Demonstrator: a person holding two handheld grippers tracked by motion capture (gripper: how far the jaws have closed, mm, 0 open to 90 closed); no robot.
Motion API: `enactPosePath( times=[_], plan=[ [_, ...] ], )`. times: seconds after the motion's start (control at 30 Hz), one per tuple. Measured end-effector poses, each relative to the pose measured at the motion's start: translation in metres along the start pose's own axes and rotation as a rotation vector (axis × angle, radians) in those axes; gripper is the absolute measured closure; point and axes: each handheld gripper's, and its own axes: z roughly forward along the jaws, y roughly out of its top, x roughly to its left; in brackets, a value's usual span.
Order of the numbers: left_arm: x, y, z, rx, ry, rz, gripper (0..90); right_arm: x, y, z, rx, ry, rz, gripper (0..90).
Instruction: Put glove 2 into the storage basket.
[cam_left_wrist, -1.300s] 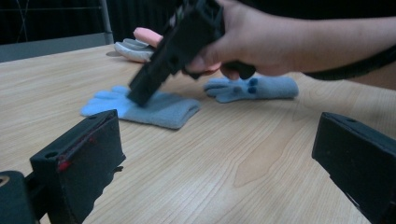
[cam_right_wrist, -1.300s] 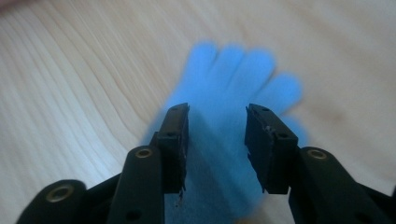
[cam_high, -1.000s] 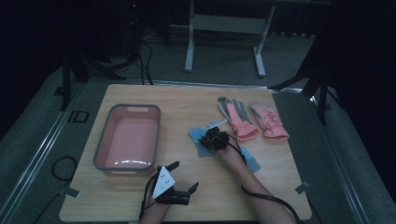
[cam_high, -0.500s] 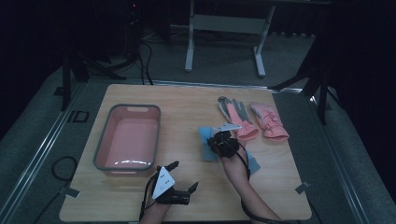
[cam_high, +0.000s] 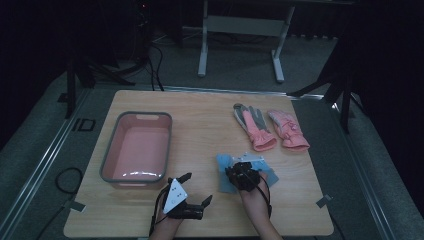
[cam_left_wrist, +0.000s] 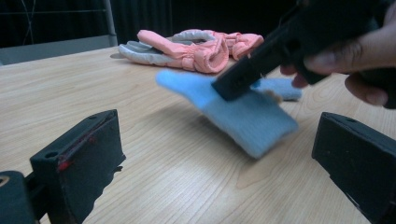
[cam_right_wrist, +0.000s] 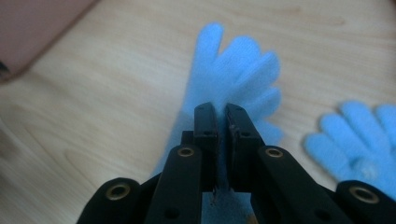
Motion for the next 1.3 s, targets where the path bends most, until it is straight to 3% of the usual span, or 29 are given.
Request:
enactPosePath(
  times=[0.07, 0.3, 0.4, 0.53, 0.63, 0.67, 0.87, 0.97, 1.07, 1.17, 1.3],
  plan=[
    [0.000, 0.000, 0.000, 0.000, -0.002, 0.000, 1.9, 0.001, -0.004, 0.002, 0.015, -0.018, -0.022, 84.1],
    [0.000, 0.000, 0.000, 0.001, -0.004, -0.002, 1.9, -0.004, -0.013, 0.014, 0.051, -0.022, -0.015, 82.5],
    [0.000, 0.000, 0.000, 0.001, -0.005, 0.000, 1.9, -0.007, -0.018, 0.023, 0.074, -0.025, -0.009, 76.3],
    [0.000, 0.000, 0.000, 0.002, -0.006, 0.001, 1.9, -0.009, -0.022, 0.025, 0.049, -0.016, -0.008, 70.5],
    [0.000, 0.000, 0.000, 0.002, -0.007, 0.002, 1.9, -0.007, -0.023, 0.026, 0.030, -0.034, -0.083, 64.3],
    [0.000, 0.000, 0.000, 0.003, -0.007, 0.003, 1.9, -0.007, -0.023, 0.028, 0.023, -0.019, -0.128, 63.2],
    [0.000, 0.000, 0.000, 0.004, -0.008, -0.001, 1.9, -0.014, -0.019, 0.030, 0.034, 0.021, -0.143, 58.6],
    [0.000, 0.000, 0.000, 0.002, -0.009, -0.004, 1.9, -0.017, -0.013, 0.024, 0.036, 0.032, -0.142, 56.5],
    [0.001, 0.000, 0.000, 0.002, -0.010, -0.005, 1.9, -0.024, -0.004, 0.010, -0.012, 0.054, -0.147, 56.5],
    [0.000, 0.000, 0.000, 0.002, -0.011, -0.004, 1.9, -0.040, 0.005, -0.005, -0.051, 0.062, -0.216, 56.6],
    [0.001, 0.000, 0.000, 0.003, -0.010, -0.005, 1.9, -0.065, 0.008, -0.015, -0.044, 0.052, -0.275, 58.2]
  ],
)
